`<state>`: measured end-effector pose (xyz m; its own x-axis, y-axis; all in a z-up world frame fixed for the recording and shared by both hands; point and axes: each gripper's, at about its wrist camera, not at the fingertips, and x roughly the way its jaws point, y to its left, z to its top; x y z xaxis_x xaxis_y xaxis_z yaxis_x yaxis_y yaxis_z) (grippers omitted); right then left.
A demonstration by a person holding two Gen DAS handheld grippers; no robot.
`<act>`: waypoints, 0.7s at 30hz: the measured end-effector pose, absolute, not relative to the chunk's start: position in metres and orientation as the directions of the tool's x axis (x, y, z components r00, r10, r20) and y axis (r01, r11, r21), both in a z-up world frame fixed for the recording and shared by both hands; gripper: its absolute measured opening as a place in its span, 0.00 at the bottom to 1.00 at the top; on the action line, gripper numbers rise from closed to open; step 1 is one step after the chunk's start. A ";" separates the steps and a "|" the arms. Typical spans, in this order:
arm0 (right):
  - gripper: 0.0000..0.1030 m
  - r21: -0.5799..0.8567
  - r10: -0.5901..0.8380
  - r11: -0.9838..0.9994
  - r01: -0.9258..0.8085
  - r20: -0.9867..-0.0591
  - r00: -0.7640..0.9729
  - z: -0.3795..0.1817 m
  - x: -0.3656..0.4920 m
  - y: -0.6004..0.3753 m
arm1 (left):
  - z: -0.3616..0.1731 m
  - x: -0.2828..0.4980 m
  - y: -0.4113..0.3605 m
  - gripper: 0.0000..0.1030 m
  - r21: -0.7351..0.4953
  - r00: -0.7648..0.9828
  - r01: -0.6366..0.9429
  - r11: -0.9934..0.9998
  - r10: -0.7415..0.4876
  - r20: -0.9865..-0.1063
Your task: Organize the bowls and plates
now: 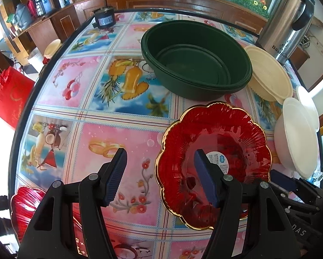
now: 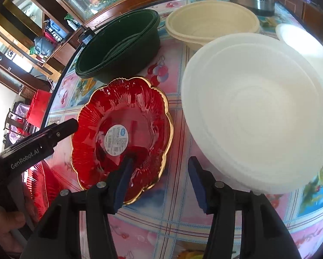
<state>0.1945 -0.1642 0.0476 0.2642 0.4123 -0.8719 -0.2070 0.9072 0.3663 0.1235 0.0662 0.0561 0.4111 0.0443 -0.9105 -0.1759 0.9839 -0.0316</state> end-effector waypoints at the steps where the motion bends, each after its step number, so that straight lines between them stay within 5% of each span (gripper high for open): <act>1: 0.52 0.366 0.412 0.908 -0.205 -0.870 0.271 0.048 0.195 -0.164 | 0.055 0.125 0.067 0.63 -0.032 0.407 -0.172 0.985 0.041 -0.913; 6: 0.50 0.371 0.411 0.910 -0.186 -0.868 0.279 0.048 0.203 -0.165 | 0.052 0.128 0.064 0.63 -0.002 0.401 -0.153 0.988 0.060 -0.914; 12: 0.38 0.384 0.419 0.907 -0.174 -0.863 0.282 0.047 0.209 -0.162 | 0.046 0.132 0.067 0.63 0.016 0.374 -0.155 0.988 0.073 -0.925; 18: 0.15 0.392 0.426 0.904 -0.173 -0.864 0.268 0.044 0.212 -0.162 | 0.037 0.132 0.070 0.63 -0.024 0.354 -0.146 0.989 0.030 -0.935; 20: 0.10 0.396 0.429 0.902 -0.171 -0.864 0.262 0.042 0.212 -0.162 | 0.034 0.134 0.070 0.53 -0.041 0.340 -0.144 0.989 0.011 -0.941; 21: 0.10 0.402 0.434 0.900 -0.170 -0.862 0.260 0.041 0.212 -0.163 | 0.032 0.135 0.070 0.40 -0.049 0.330 -0.141 0.989 0.000 -0.944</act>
